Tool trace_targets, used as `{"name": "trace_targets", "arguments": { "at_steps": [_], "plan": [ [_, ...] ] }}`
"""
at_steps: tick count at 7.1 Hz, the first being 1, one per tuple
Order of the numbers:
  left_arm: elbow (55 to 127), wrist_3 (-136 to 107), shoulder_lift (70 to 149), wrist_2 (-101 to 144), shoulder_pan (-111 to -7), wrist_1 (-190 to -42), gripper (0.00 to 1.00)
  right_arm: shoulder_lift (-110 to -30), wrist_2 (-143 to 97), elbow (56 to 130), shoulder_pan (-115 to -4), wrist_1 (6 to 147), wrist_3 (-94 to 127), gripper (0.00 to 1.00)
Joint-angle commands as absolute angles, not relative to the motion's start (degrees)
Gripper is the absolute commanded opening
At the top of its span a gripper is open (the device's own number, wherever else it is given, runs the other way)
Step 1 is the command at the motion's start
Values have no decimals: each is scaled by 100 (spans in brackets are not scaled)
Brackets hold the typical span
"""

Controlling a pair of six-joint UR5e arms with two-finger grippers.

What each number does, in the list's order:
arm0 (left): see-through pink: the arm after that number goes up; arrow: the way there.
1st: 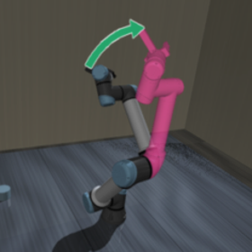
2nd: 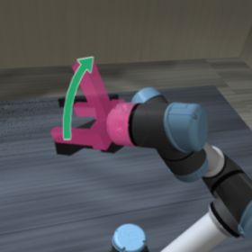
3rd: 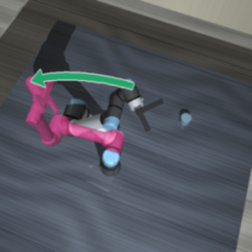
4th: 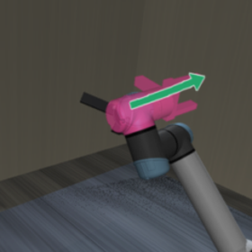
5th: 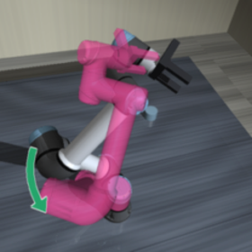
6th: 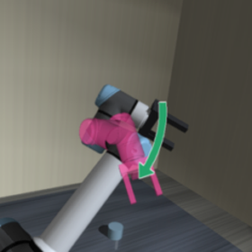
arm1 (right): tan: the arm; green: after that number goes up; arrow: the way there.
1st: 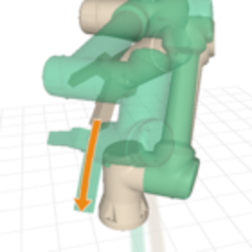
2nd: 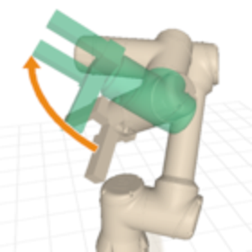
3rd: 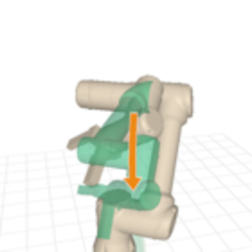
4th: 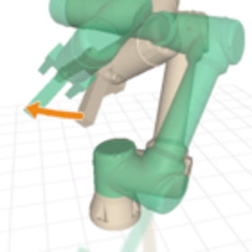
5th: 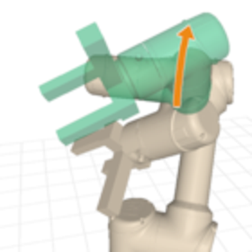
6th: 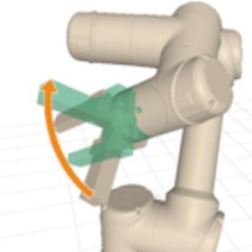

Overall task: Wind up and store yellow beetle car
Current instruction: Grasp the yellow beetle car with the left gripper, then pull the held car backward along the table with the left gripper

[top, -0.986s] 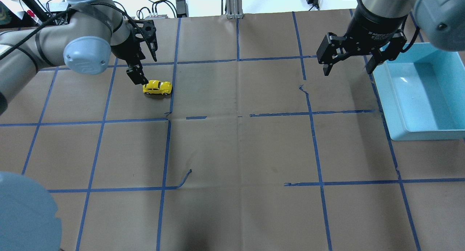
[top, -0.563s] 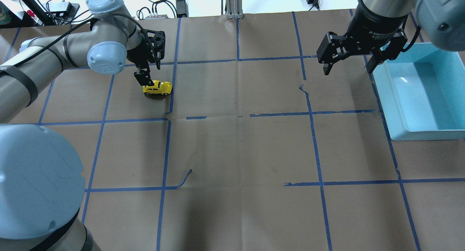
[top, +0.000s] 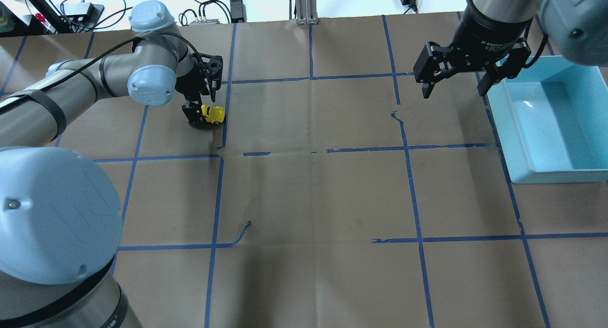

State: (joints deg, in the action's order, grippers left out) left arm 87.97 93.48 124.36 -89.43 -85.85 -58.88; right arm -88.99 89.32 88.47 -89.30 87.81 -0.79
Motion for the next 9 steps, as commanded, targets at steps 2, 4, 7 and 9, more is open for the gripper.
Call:
{"name": "trace_targets", "arguments": {
  "at_steps": [2, 4, 7, 9],
  "plan": [
    [8868, 9378, 12454, -8947, -8569, -5810, 79, -8894, 8930, 8851, -8930, 8789, -79, 100],
    [8894, 9483, 12472, -8956, -8569, -5722, 36, -8877, 8930, 8850, -8930, 8789, -79, 100],
    [8868, 9492, 12332, -9034, -8613, -5722, 5, -8877, 8921, 8868, -8930, 8780, -79, 100],
    [8973, 9282, 12191, -9001, -8709, -5739, 0, -8868, 8921, 8859, -8930, 8806, -79, 100]
  ]
}}
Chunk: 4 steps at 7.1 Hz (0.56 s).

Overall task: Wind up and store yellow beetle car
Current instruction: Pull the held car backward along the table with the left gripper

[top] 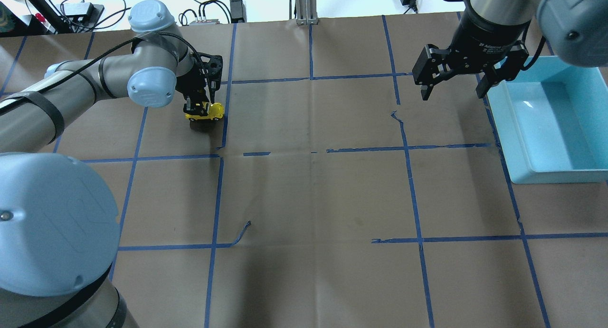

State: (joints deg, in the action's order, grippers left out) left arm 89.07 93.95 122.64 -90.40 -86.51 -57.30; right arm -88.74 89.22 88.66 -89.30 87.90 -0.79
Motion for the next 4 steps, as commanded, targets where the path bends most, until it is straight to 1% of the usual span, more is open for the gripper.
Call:
{"name": "trace_targets", "arguments": {
  "at_steps": [1, 4],
  "plan": [
    [9052, 9081, 12208, -8983, -8753, -5722, 0, -8868, 8921, 8859, -8930, 8815, -88, 100],
    [9088, 9149, 12269, -8878, -8745, -5695, 0, -8859, 8930, 8868, -8912, 8816, -97, 100]
  ]
}}
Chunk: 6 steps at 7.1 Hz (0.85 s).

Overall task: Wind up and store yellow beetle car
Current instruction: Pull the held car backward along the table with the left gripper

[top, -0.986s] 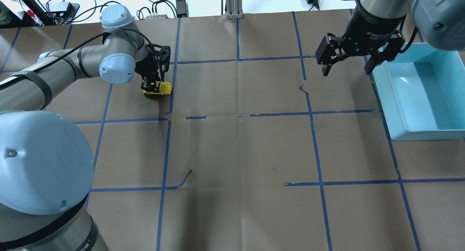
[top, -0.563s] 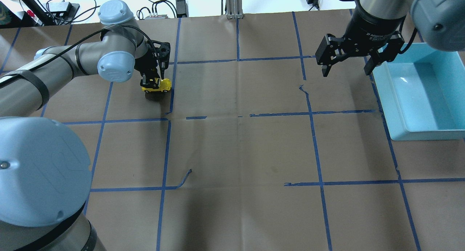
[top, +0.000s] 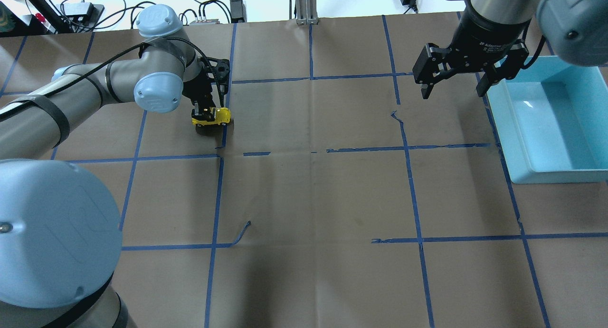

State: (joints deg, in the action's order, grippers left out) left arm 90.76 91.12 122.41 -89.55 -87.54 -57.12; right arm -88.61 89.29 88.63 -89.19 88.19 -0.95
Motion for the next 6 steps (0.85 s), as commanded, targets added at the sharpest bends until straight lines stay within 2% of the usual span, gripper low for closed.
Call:
{"name": "trace_targets", "arguments": {
  "at_steps": [1, 6],
  "plan": [
    [9088, 9167, 12287, -8877, -8728, -5695, 0, -8859, 8930, 8868, -8912, 8815, -105, 100],
    [9088, 9193, 12340, -8930, -8692, -5687, 0, -8868, 8921, 8868, -8921, 8807, -105, 100]
  ]
}}
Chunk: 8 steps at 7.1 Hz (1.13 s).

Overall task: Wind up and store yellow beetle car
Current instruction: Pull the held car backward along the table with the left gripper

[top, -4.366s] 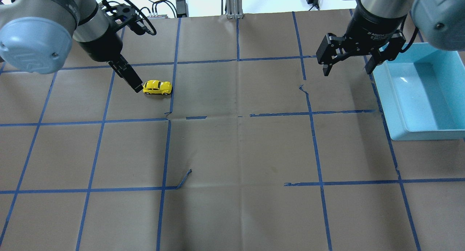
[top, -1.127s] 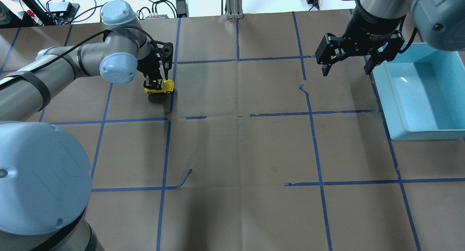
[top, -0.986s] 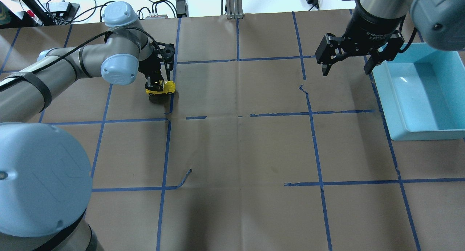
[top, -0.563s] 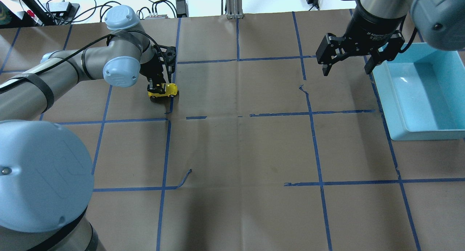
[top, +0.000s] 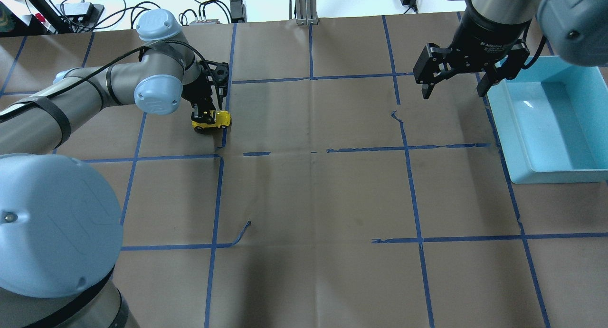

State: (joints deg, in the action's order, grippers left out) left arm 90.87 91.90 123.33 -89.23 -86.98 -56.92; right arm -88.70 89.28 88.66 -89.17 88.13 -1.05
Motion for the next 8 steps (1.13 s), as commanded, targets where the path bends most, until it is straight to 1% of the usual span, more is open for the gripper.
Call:
{"name": "trace_targets", "arguments": {
  "at_steps": [1, 8],
  "plan": [
    [9088, 9185, 12331, -8930, -8684, -5687, 0, -8877, 8921, 8859, -8921, 8815, -88, 100],
    [9097, 9369, 12322, -8938, -8517, -5660, 0, -8912, 8921, 8859, -8921, 8807, -70, 100]
  ]
}}
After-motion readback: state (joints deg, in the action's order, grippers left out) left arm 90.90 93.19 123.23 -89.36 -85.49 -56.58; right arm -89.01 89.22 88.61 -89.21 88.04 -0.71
